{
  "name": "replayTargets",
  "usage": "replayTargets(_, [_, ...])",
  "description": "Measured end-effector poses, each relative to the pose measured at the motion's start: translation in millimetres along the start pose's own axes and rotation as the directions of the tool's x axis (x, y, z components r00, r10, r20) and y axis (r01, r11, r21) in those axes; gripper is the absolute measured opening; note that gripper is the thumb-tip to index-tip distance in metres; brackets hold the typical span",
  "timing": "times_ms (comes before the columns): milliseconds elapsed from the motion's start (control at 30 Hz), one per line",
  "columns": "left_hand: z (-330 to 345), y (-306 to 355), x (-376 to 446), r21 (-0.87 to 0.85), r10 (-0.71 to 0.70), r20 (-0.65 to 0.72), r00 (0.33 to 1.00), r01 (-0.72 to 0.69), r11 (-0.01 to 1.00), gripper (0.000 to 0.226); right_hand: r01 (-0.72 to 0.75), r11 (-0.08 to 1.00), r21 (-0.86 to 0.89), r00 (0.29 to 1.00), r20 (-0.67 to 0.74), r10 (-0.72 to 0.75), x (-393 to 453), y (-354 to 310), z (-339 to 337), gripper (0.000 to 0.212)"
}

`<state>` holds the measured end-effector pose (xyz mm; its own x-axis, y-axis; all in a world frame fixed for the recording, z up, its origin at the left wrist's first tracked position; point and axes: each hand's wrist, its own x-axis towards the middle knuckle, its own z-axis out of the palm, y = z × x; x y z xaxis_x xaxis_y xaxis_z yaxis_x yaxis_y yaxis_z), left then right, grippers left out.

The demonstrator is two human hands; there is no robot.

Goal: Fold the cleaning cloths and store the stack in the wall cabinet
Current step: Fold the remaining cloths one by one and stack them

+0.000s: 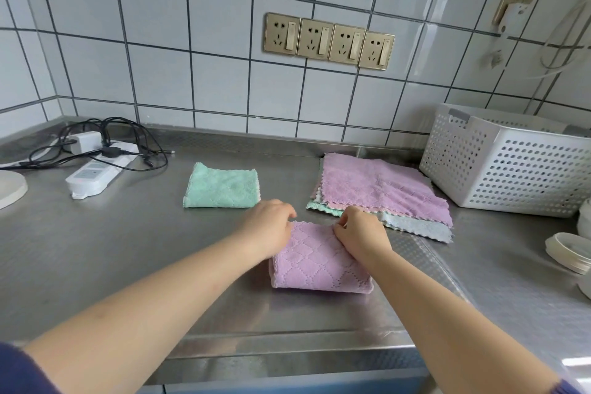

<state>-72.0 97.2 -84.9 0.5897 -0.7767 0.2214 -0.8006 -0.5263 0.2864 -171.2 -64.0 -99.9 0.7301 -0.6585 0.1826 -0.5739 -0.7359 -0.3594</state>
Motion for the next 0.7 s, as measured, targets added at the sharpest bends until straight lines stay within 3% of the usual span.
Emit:
replayTargets(67, [6,18,-3,0.079,0.113,0.119,0.986,-0.123,0.989,0.038,-0.01,0.999,-0.032,1.0,0.011,0.011,3,1,3,0.017])
replayTargets(133, [16,30,-7,0.187,0.107,0.285,0.953,-0.164,0.968,0.05,-0.049,0.998,-0.038,0.998,0.033,0.051,4,3,3,0.017])
replayTargets(200, [26,32,-12,0.217,0.065,0.332,0.941,-0.143,0.966,0.057,-0.04,0.997,-0.07,0.999,0.013,0.041,3,3,-1,0.022])
replayTargets(300, [30,30,-16,0.204,0.054,0.295,0.954,-0.118,0.972,0.059,0.229,0.961,-0.155,0.962,-0.116,-0.248,-9,-7,-3,0.033])
replayTargets(367, [31,29,-17,0.222,0.062,0.299,0.952,-0.133,0.966,0.058,0.424,0.901,-0.089,0.899,-0.08,-0.431,-25,-19,4,0.038])
replayTargets(400, [32,30,-17,0.224,0.063,0.314,0.948,-0.138,0.965,0.057,0.449,0.892,-0.049,0.893,-0.018,-0.45,-33,-22,11,0.04])
replayTargets(500, [34,26,-19,0.154,0.048,0.314,0.948,-0.101,0.983,0.057,0.328,0.945,0.008,0.936,0.133,-0.327,-43,-13,22,0.046])
replayTargets(600, [27,15,-23,0.138,0.037,0.321,0.946,-0.085,0.987,0.056,0.233,0.967,-0.099,0.954,0.217,-0.207,-44,2,17,0.05])
replayTargets(700, [17,-5,-31,0.153,-0.069,0.323,0.944,0.02,0.988,0.062,0.164,0.971,-0.175,0.953,0.282,-0.11,-46,5,11,0.058])
